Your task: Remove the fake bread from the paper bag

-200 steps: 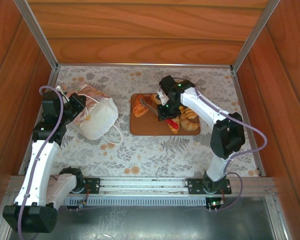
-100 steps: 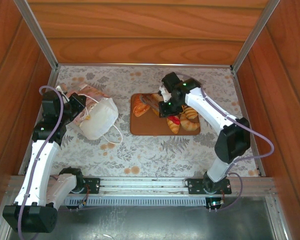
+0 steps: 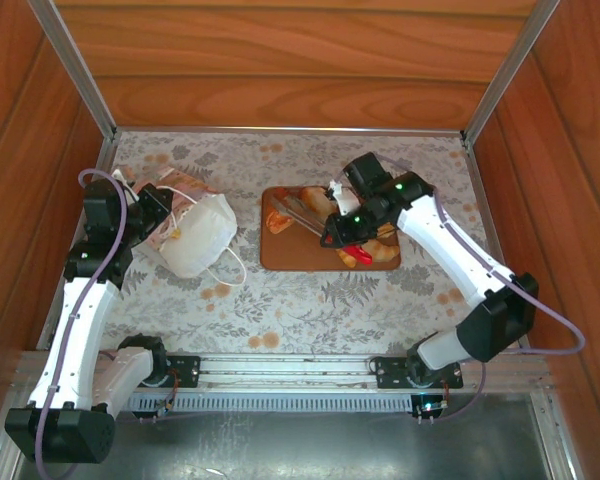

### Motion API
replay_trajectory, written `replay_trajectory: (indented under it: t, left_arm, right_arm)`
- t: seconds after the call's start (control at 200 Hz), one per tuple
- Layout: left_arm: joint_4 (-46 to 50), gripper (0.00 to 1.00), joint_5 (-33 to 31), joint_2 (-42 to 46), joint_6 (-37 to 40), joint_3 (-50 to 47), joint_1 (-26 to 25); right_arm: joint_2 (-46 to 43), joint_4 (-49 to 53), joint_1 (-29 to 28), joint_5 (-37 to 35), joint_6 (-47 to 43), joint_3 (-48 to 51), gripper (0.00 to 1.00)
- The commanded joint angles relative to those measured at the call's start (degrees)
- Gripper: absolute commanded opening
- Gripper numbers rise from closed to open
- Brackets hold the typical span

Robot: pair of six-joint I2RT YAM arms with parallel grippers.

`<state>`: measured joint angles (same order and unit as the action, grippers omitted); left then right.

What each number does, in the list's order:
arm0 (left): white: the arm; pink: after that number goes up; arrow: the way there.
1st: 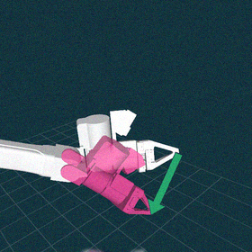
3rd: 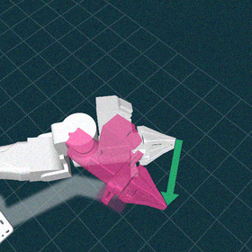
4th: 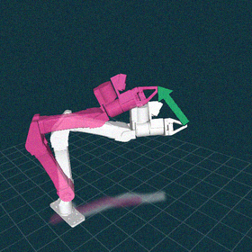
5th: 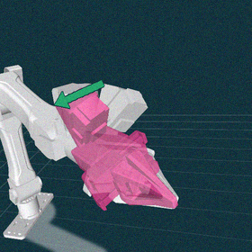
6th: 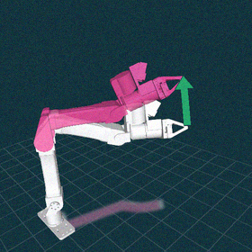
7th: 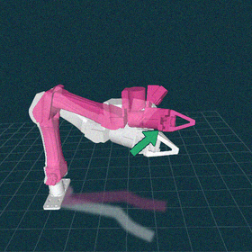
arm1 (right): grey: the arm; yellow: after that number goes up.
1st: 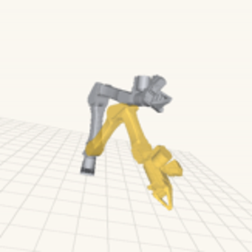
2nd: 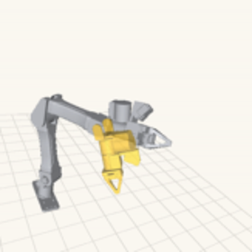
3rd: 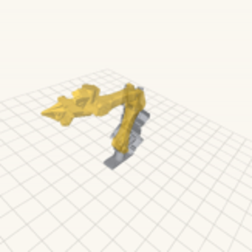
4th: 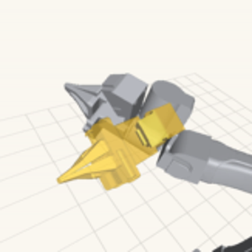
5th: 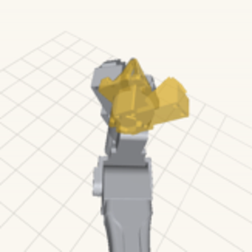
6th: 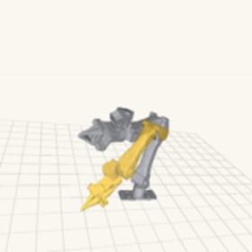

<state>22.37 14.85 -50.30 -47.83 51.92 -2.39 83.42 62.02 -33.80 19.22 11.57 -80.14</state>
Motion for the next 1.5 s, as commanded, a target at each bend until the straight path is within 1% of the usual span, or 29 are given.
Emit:
replay_trajectory:
  t: [0.0, 0.17, 0.345, 0.475, 0.59, 0.695, 0.79, 0.805, 0.844, 0.899, 0.994, 1.049, 1.119, 1.259, 1.494]
  left_arm:
    - [0.2, 0.0, 0.4, 0.1, -0.1, 1.8, -0.2]
    - [0.2, 0.0, 0.2, -0.2, -0.1, 2.0, -0.2]
    - [-0.1, 0.0, 0.4, -0.9, 0.0, 2.7, -0.2]
    - [-0.2, 0.0, 0.9, -1.3, 0.0, 2.7, -0.2]
    - [-0.2, 0.0, 0.9, -0.9, 0.1, 2.4, -0.2]
    - [-0.1, 0.0, 0.5, 0.1, 0.6, 1.8, -0.2]
    - [-0.1, 0.0, 0.2, 0.7, 0.1, 1.4, -0.2]
    - [-0.1, 0.0, 0.2, 0.7, 0.0, 1.4, -0.2]
    - [-0.1, 0.0, 0.3, 0.7, -0.1, 1.5, -0.2]
    - [-0.1, 0.0, 0.5, 0.5, -0.2, 1.5, -0.2]
    - [-0.1, 0.0, 0.6, 0.3, -0.4, 1.8, -0.2]
    - [-0.1, 0.0, 0.4, 0.4, -0.3, 1.9, -0.2]
    - [-0.1, 0.0, 0.2, 0.6, -0.4, 1.8, -0.2]
    - [-0.1, 0.0, 0.4, 0.4, -0.4, 1.6, -0.2]
    - [-0.1, 0.0, 0.4, 0.8, -0.7, 1.5, -0.2]
  right_arm:
    - [-3.4, -0.5, -1.5, 7.3, -1.1, 2.4, 0.35]
    - [-5.5, -1.0, -6.2, 9.2, -0.7, 4.6, 0.35]
    - [-4.9, -3.2, -12.2, 11.3, 1.0, 5.2, 0.35]
    - [-2.2, -7.3, -14.6, 10.6, 4.2, 4.9, 0.36]
    - [2.4, -10.0, -15.8, 8.7, 6.4, 2.3, 0.35]
    - [7.5, -10.2, -17.6, 3.4, 7.7, -2.1, 0.35]
    - [11.3, -9.2, -20.4, -2.4, 6.6, -6.9, 0.35]
    - [13.2, -9.2, -20.9, -3.3, 6.5, -7.5, 0.35]
    - [15.1, -9.0, -22.3, -6.2, 5.9, -9.3, 0.35]
    - [17.5, -8.3, -24.1, -9.4, 3.8, -12.1, 0.34]
    - [21.2, -6.4, -28.2, -17.7, -1.5, -16.4, 0.34]
    - [22.7, -7.1, -30.1, -23.2, -4.2, -17.3, 0.33]
    - [24.2, -8.9, -31.3, -27.5, -6.9, -17.8, 0.33]
    - [26.6, -12.3, -32.6, -34.1, -12.2, -19.4, 0.35]
    - [31.5, -16.5, -34.5, -41.3, -20.2, -21.4, 0.36]
